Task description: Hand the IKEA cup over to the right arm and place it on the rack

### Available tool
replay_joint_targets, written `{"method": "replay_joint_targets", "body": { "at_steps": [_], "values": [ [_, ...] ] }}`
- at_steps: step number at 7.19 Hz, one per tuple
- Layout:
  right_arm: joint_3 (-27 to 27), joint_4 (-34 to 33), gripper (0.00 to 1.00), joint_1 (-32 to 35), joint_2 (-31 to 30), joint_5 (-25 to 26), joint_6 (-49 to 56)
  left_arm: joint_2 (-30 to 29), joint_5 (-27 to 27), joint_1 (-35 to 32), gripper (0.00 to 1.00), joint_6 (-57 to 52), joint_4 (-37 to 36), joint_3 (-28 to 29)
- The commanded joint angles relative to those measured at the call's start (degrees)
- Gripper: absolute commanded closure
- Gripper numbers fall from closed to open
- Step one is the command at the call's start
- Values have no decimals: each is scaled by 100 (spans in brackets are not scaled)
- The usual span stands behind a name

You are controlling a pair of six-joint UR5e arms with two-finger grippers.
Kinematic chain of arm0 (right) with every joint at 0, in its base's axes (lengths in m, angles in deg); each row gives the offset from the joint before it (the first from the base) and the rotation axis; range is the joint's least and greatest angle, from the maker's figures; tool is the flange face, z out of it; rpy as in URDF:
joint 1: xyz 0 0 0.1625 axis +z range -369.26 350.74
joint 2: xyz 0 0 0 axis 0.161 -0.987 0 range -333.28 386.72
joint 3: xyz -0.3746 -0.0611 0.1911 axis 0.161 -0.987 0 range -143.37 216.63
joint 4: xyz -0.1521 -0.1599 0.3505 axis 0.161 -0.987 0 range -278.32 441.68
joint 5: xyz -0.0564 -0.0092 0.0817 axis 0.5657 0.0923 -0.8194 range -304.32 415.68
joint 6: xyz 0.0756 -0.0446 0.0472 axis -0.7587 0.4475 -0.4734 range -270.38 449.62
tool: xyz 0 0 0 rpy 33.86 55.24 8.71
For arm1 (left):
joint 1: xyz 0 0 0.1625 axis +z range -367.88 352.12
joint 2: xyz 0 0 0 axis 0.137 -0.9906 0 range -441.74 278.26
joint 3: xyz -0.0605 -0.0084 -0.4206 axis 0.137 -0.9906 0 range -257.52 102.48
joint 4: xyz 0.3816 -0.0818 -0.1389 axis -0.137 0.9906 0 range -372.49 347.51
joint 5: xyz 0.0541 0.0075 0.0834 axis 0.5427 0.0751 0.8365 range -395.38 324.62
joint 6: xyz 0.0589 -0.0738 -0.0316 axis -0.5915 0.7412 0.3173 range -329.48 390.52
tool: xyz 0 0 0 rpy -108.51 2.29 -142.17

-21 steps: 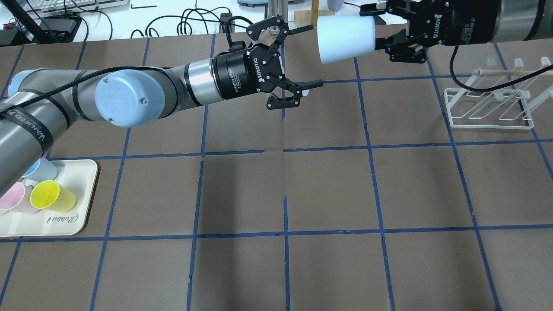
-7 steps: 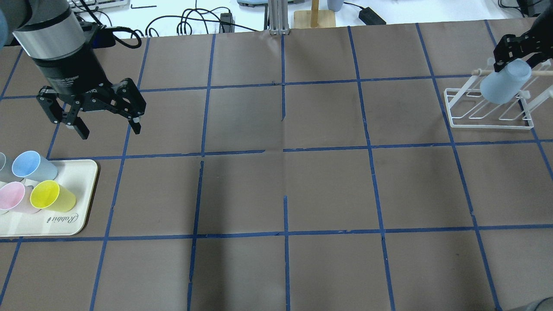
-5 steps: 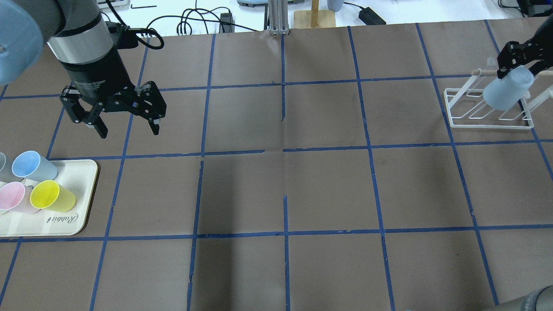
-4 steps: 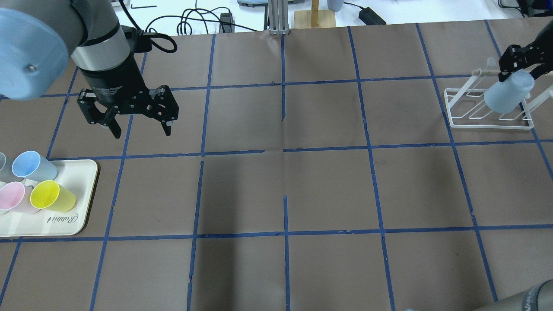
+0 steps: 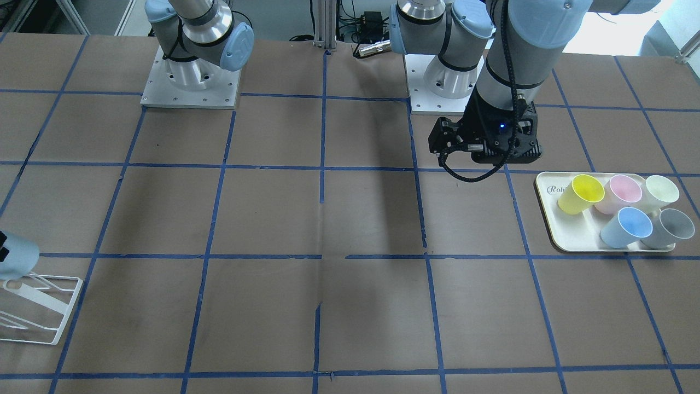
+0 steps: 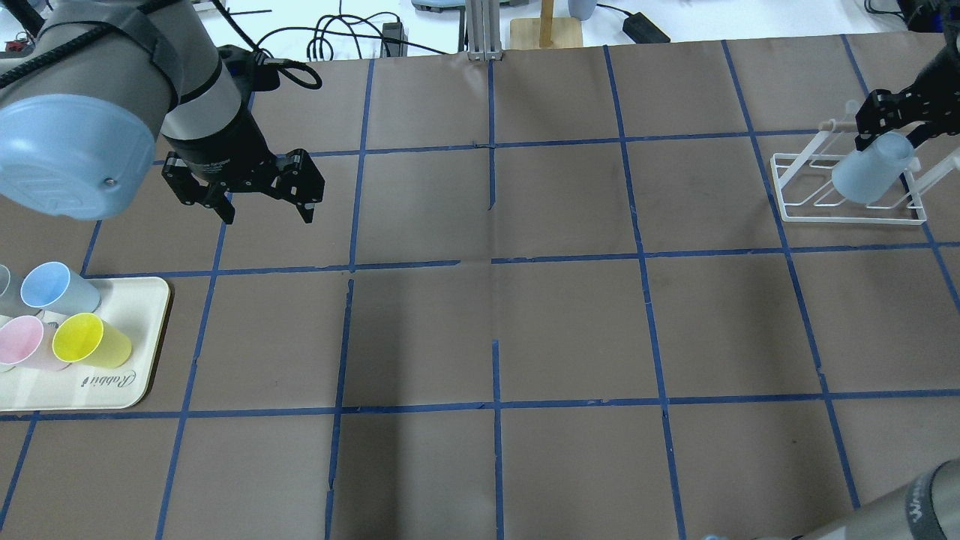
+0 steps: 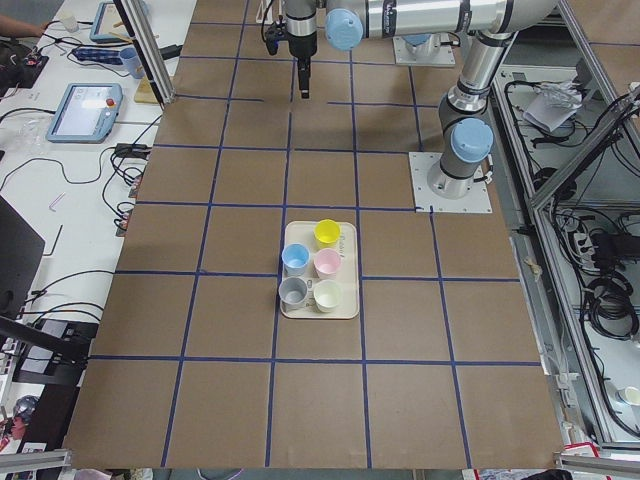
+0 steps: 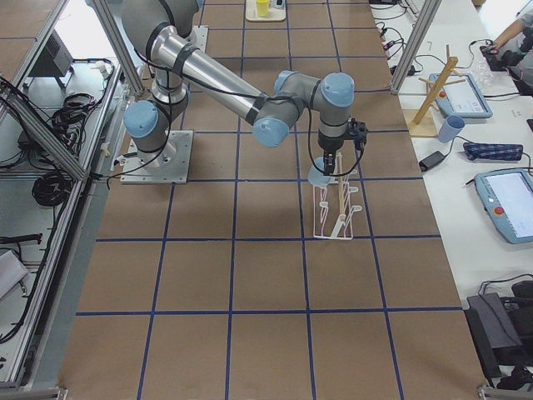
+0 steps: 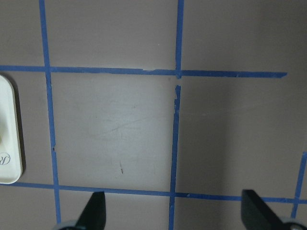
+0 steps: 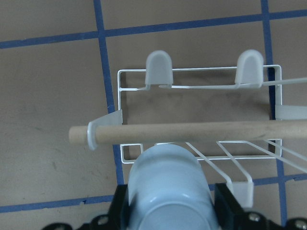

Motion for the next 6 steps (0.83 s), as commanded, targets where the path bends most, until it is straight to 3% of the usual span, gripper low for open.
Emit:
{"method": "replay_joint_targets", "body": {
  "at_steps": [1,4,6],
  "values": [
    [-47,-24,1,7,55,-209,6,131,-57,166,0,-263,57,-51],
    [-134,72,0,24,-111,-210,24,193,-286,202,0,-227,356,123],
    [-738,1331,0,50,-540,-210,7,193,-364,193,0,-227,347,150]
  ]
}}
